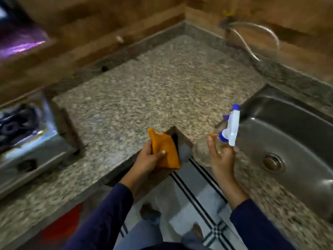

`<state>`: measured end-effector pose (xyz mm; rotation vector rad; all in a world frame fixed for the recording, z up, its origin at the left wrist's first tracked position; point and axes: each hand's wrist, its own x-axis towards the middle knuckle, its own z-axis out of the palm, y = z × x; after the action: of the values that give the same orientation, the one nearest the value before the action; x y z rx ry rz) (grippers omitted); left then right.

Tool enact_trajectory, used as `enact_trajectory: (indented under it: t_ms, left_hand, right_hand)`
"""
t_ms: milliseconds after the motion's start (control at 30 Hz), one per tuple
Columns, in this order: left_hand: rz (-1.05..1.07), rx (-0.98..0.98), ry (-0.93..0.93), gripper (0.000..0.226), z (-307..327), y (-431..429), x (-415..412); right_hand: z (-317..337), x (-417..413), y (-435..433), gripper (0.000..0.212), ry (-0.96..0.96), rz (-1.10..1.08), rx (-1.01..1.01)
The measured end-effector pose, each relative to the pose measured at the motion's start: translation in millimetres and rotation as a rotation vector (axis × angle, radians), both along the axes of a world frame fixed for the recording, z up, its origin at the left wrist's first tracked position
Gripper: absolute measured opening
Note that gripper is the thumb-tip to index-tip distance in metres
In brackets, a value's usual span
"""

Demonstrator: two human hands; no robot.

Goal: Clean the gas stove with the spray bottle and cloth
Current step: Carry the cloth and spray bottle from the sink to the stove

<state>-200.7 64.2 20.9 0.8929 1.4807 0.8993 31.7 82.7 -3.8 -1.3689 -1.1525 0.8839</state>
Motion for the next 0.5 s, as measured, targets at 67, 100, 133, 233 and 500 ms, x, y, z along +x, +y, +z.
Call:
enact_trajectory:
  t_ms: [67, 100, 133, 233, 500]
  left_hand:
    - [0.092, -0.004, 0.003, 0.049, 0.4, -12.1, -46.2]
    - [0.13, -0.012, -0.004, 0.053, -0.7, -16.3, -63.5]
    - [0.183, -0.004, -0.014, 0.055, -3.2, -20.6, -85.9]
    - [0.279, -0.003, -0.04, 0.05, -10.3, -25.6, -141.0]
    - [0.3, -0.026, -0.157, 0.072, -28.3, 29.0, -239.6]
  right_hand:
    - [0.8, -44.4, 14.6, 0.046, -0.015, 0.082, 0.0]
    - [2.7, -63.4, 20.2, 0.048, -0.019, 0.109, 0.008]
    - [5.7, -89.3, 26.0, 0.049, -0.013, 0.151, 0.021]
    - [8.0, -163.2, 43.0, 0.046, -0.009, 0.246, 0.05]
    - [-8.5, -298.2, 102.4, 0.064, -0.087, 0.282, -0.031]
